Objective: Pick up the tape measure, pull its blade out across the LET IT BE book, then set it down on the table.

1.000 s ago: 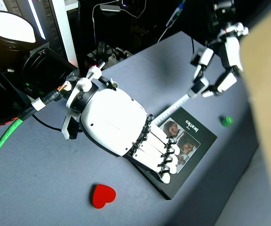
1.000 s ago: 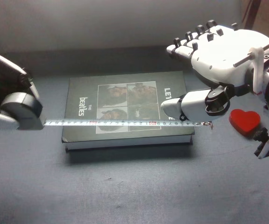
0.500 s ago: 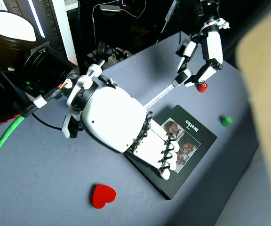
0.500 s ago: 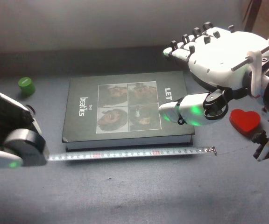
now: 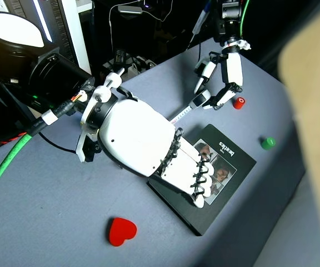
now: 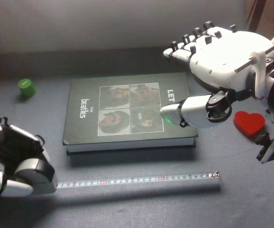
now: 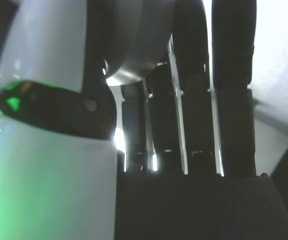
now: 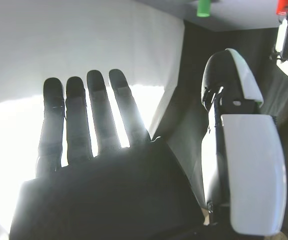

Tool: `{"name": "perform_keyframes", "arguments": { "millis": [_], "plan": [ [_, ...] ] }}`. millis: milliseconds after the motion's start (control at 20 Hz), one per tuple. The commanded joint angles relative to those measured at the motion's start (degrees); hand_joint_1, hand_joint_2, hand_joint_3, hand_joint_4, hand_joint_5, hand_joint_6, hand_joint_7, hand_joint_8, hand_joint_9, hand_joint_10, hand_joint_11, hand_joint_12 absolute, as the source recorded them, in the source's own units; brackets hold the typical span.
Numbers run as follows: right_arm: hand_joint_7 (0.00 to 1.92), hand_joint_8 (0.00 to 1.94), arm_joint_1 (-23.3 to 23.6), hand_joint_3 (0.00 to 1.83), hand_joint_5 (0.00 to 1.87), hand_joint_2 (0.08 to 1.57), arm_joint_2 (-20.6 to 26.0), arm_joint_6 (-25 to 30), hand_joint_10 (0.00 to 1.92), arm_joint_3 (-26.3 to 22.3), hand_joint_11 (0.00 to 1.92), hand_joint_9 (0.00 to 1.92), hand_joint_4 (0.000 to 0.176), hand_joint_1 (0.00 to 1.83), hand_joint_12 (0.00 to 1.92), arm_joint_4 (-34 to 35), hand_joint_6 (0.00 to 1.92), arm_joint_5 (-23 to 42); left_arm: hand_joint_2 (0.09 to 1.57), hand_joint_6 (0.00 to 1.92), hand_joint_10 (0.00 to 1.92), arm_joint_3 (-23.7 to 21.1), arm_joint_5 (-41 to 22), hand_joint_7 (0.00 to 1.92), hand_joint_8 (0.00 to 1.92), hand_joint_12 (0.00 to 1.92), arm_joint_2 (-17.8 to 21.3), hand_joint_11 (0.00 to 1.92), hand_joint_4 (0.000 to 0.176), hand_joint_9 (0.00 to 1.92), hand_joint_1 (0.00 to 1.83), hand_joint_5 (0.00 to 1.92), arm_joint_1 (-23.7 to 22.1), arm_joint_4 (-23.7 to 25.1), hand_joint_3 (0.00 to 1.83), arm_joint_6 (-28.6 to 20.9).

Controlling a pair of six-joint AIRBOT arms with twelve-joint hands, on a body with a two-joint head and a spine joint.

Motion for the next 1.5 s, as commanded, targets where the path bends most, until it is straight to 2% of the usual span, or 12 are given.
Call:
{"name": "perform_keyframes", "arguments": {
  "millis": [0,250,300,350,400,450,500,600,700,1100,1300,1450],
  "plan": [
    [0.16,0.00,0.37,0.00,0.14,1.11,0.25,0.41,0.00,-0.14,0.00,0.09,0.000,0.19,0.46,-3.79,0.00,-1.45,1.05,0.73,1.00,0.25,-6.26,1.19,0.56,0.71,-0.20,1.14,0.000,1.11,1.39,0.98,-0.66,-1.65,0.00,-0.41],
    [0.16,0.01,0.31,0.00,0.14,1.11,0.25,0.50,0.00,-0.15,0.00,0.10,0.000,0.19,0.46,-3.81,0.00,-1.30,1.07,0.89,1.08,0.63,-4.82,1.20,0.55,0.75,-1.08,0.99,0.000,1.02,1.39,0.96,-2.05,-1.64,0.00,0.21],
    [0.16,0.00,0.24,0.00,0.14,1.12,0.25,0.52,0.00,-0.15,0.00,0.10,0.000,0.19,0.46,-3.81,0.00,-1.28,1.08,1.00,0.56,0.75,-4.82,1.14,0.71,0.73,-1.15,0.92,0.000,1.01,1.26,0.94,-1.88,-1.61,0.01,0.21],
    [0.16,0.00,0.20,0.00,0.14,1.12,0.25,0.52,0.00,-0.15,0.00,0.10,0.000,0.19,0.46,-3.81,0.00,-1.27,1.11,1.08,0.27,0.83,-4.87,1.08,0.82,0.73,-1.14,0.89,0.004,1.06,1.22,0.91,-1.69,-1.53,0.00,0.21],
    [0.17,0.00,0.17,0.00,0.14,1.12,0.25,0.52,0.00,-0.15,0.00,0.10,0.000,0.19,0.45,-3.81,0.00,-1.22,1.13,1.07,0.11,1.02,-5.19,0.99,0.34,0.77,-1.08,0.81,0.006,1.05,1.09,0.92,-1.38,-1.46,0.00,0.21],
    [0.17,0.00,0.18,0.00,0.14,1.12,0.26,0.52,0.00,-0.15,0.00,0.10,0.000,0.20,0.44,-3.81,0.00,-1.22,1.10,0.44,0.05,1.11,-5.36,0.97,0.12,0.79,-0.98,0.75,0.000,1.02,1.01,0.83,-1.18,-1.46,0.00,0.20],
    [0.17,0.00,0.19,0.00,0.14,1.12,0.26,0.52,0.00,-0.15,0.00,0.10,0.000,0.20,0.44,-3.81,0.00,-1.22,1.08,0.16,0.02,1.20,-5.47,0.94,0.03,0.81,-0.88,0.69,0.000,0.99,0.96,0.82,-1.03,-1.46,0.00,0.20],
    [0.17,0.00,0.24,0.00,0.14,1.12,0.26,0.58,0.00,-0.15,0.00,0.10,0.000,0.20,0.44,-3.81,0.00,-1.22,1.12,0.01,0.00,1.31,-5.77,0.79,0.00,0.77,-0.61,0.58,0.000,0.84,0.79,0.75,-0.68,-1.47,0.01,0.15],
    [0.17,0.00,0.28,0.00,0.14,1.11,0.29,0.69,0.00,-0.15,0.00,0.10,0.000,0.20,0.44,-3.81,0.00,-1.22,1.14,0.00,0.00,1.31,-5.93,0.54,0.00,0.72,-0.29,0.32,0.000,0.57,0.65,0.56,-0.66,-1.48,0.00,0.05],
    [0.18,0.00,0.30,0.00,0.15,1.11,0.36,0.77,0.01,-0.57,0.00,0.12,0.000,0.23,0.46,-3.81,0.00,-1.01,1.00,0.00,0.00,4.37,-5.16,0.31,0.00,0.78,2.76,0.09,0.000,0.36,0.35,0.32,-1.66,-2.21,0.00,0.25],
    [0.19,0.01,0.27,0.00,0.16,1.11,0.33,1.28,0.00,-1.38,0.00,0.12,0.000,0.23,0.47,-3.81,0.01,-3.52,1.00,0.00,0.00,7.28,-1.46,0.28,0.00,0.78,2.48,0.06,0.000,0.33,0.32,0.29,-9.24,1.08,0.00,0.65],
    [0.35,0.01,0.28,0.00,0.29,1.11,-0.34,1.08,0.02,-2.79,0.00,0.29,0.000,0.24,0.80,-3.81,0.01,-7.51,0.99,0.00,0.02,7.64,3.85,0.38,0.01,0.82,2.17,0.12,0.000,0.43,0.34,0.33,-18.89,2.83,0.00,3.79]
  ]
}}
